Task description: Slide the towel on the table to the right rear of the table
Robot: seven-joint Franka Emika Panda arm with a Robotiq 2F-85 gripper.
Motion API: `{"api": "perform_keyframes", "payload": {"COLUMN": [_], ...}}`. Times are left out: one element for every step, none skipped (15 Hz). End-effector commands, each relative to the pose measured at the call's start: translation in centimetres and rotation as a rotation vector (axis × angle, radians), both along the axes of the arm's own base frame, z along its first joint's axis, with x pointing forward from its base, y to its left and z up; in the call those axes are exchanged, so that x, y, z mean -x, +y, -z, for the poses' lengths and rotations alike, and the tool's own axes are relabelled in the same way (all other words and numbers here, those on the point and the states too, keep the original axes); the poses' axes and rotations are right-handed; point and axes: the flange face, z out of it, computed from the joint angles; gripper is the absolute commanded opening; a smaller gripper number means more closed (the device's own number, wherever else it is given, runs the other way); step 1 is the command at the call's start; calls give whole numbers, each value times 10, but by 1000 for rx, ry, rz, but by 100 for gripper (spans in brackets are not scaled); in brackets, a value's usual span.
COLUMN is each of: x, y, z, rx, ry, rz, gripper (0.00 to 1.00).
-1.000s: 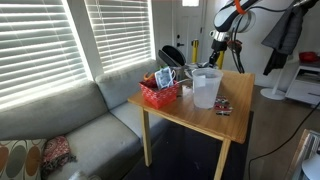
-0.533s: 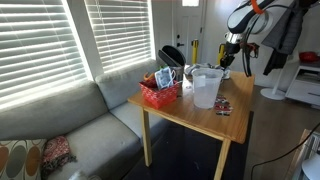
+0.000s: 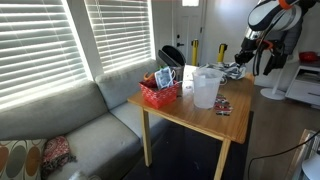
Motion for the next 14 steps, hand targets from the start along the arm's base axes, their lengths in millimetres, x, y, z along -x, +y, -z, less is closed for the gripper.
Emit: {"api": "perform_keyframes", "payload": {"x": [20,21,23,22,21,20,20,20,19,19,19,18,15,11], "y": [-11,-13,-14,-14,-12,-9,-6,-1,7,16,24,36,49,62], "z": [-4,-5,-5,-8,-11,-18,-25,-33,-43,-53,-63,-74,-85,-95], "rx": [64,70,71,56,50,56,54,53,35,27,27,16,31,43], "ry": [1,9,28,30,19,-1,-18,-38,-51,-41,-19,-8,3,15], "rz": [111,127,142,149,152,145,134,115,89,68,54,20,-8,-39], "gripper": [2,2,32,34,39,47,53,59,68,73,82,88,94,99]}}
